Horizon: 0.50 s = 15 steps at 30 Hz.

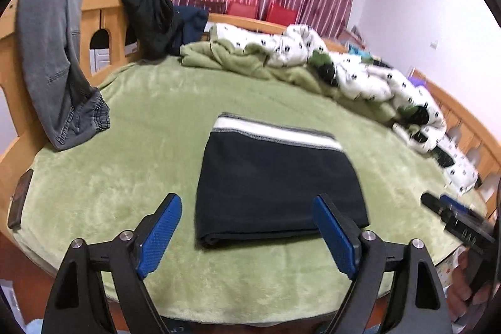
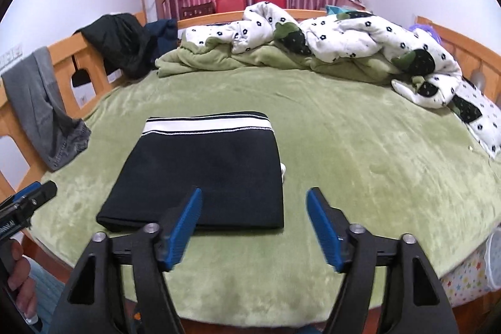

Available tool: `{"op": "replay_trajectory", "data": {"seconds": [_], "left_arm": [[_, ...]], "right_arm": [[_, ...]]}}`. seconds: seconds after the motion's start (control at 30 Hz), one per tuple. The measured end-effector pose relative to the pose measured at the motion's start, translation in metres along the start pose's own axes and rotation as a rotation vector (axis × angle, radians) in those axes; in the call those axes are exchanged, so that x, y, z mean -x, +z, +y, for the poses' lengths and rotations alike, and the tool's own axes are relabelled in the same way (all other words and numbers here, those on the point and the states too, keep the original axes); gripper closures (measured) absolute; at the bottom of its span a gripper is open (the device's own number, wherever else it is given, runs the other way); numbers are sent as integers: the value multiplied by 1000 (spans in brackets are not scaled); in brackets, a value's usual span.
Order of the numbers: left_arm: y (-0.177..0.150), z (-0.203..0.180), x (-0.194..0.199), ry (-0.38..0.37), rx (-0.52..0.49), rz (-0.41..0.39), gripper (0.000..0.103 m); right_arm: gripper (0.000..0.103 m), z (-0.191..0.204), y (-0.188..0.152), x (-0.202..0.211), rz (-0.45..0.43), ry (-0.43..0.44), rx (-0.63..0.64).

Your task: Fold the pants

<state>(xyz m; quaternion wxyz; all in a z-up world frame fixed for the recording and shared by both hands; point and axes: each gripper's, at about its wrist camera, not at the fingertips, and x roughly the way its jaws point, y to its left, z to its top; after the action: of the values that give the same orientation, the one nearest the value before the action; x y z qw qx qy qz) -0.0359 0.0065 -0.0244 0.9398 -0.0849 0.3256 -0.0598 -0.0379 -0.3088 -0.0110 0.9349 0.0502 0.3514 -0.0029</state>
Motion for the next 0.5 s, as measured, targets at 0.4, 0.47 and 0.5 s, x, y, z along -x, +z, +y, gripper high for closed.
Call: {"op": "replay_trajectory", "data": {"seconds": [0.4,0.47,0.5], "left_arm": [[-3,-10,21,48,-52,-6,16],[-5,-10,21,39,-55,-10,16],[-5,-10,20,46,-55,-6,16]], "right_arm": [[5,8,-9,34,-41,-64,23],[5,8,-10,37,-50,-58,22],[5,10,-10,38,-52,-61,25]]}}
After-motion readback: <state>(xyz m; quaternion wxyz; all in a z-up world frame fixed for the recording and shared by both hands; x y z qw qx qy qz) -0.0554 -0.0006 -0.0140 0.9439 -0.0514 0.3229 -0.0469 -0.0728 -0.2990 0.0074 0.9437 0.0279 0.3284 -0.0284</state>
